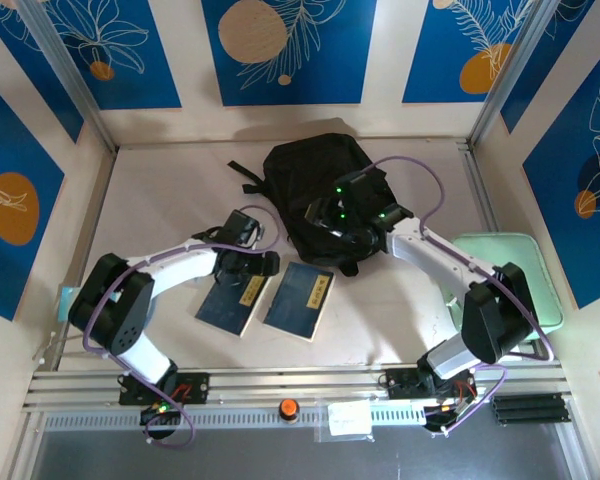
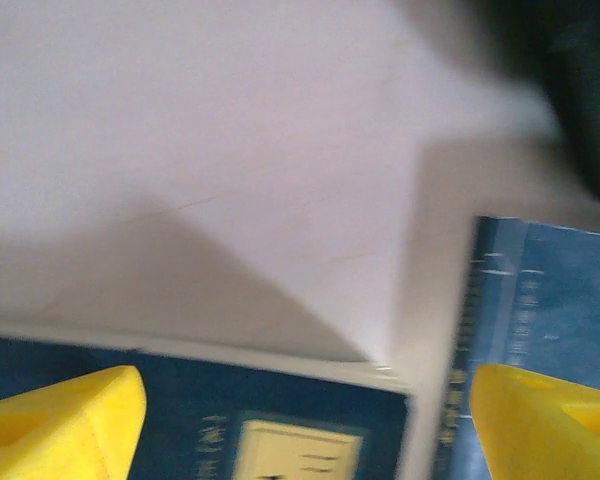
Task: Pack the student bag
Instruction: Move the book to the center of the table.
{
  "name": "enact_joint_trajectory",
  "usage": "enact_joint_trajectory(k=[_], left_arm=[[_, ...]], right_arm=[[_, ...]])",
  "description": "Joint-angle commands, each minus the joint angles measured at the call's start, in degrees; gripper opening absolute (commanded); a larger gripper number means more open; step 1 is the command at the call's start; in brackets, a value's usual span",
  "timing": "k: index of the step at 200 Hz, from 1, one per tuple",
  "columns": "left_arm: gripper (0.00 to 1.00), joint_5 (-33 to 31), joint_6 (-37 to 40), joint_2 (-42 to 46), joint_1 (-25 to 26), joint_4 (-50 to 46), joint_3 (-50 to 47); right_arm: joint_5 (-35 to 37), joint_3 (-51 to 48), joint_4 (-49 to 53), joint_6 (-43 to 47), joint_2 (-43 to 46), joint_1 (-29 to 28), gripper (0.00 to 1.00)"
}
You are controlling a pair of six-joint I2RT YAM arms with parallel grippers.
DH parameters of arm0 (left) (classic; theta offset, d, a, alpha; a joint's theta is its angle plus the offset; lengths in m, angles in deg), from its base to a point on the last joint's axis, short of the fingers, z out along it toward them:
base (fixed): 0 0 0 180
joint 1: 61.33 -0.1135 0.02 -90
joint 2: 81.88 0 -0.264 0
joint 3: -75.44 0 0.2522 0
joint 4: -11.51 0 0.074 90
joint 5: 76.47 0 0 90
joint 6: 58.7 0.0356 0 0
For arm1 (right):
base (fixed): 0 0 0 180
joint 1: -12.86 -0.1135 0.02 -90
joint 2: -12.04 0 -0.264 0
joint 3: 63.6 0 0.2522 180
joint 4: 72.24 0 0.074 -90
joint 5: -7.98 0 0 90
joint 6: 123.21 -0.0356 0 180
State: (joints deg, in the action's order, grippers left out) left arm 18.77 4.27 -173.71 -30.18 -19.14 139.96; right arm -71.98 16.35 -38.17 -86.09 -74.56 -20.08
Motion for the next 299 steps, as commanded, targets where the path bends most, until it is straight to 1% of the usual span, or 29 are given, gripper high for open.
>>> enact_joint_trajectory(k=[1, 29, 46, 68, 106, 128, 147, 169, 192, 215, 241, 265, 299], left_arm=[[0.82, 1.8, -3.6, 1.1, -1.9, 1.3, -1.7], [0.82, 3.0, -6.0, 0.2, -3.3, 1.9, -3.4], [0.81, 3.6, -6.6, -1.9, -4.5, 2.4, -2.7], [0.80, 1.9, -7.6, -4.7, -6.7, 2.7, -0.7], [0.79, -0.2, -9.0, -8.4, -12.1, 3.5, 4.2], [0.79, -0.8, -8.7, -9.2, -13.2, 2.4, 8.1], [0.79, 0.8, -8.7, -8.3, -13.4, 2.9, 10.1], [0.80, 2.2, -8.4, -5.7, -14.1, 2.2, 10.8], [0.82, 1.5, -8.2, -1.7, -16.0, 0.0, 9.2], [0.82, 0.4, -8.9, 2.3, -18.0, -3.2, 6.3], [0.79, 0.1, -7.5, 5.3, -18.7, -5.8, 3.6], [0.77, -2.0, -6.7, 7.7, -19.4, -6.6, 1.9], [0.75, -1.3, -5.8, 9.1, -19.7, -7.4, 0.3]], right_arm=[[-1.5, 2.9, 1.5, 0.6, -2.3, -1.5, 0.60], [-1.6, 4.1, 1.6, 0.1, -4.6, -3.1, 0.60], [-1.6, 4.8, 1.5, 0.0, -5.6, -3.5, 0.61], [-1.9, 5.7, 1.7, 0.3, -6.5, -3.7, 0.60], [-3.7, 6.8, 1.6, 1.2, -8.1, -3.9, 0.60], [-6.1, 8.0, 0.3, 1.8, -10.8, -4.5, 0.60], [-8.3, 9.5, -0.8, 2.7, -13.9, -5.5, 0.59], [-9.4, 13.4, 1.3, 4.4, -18.1, -6.9, 0.57], [-10.3, 17.5, 4.3, 6.2, -22.8, -8.5, 0.55], [-13.0, 20.3, 5.4, 7.6, -26.9, -9.6, 0.51], [-15.0, 23.9, 7.5, 8.3, -31.5, -10.4, 0.46], [-17.6, 27.5, 9.3, 9.1, -35.6, -10.9, 0.42], [-17.8, 33.2, 13.9, 11.0, -40.8, -11.9, 0.38]])
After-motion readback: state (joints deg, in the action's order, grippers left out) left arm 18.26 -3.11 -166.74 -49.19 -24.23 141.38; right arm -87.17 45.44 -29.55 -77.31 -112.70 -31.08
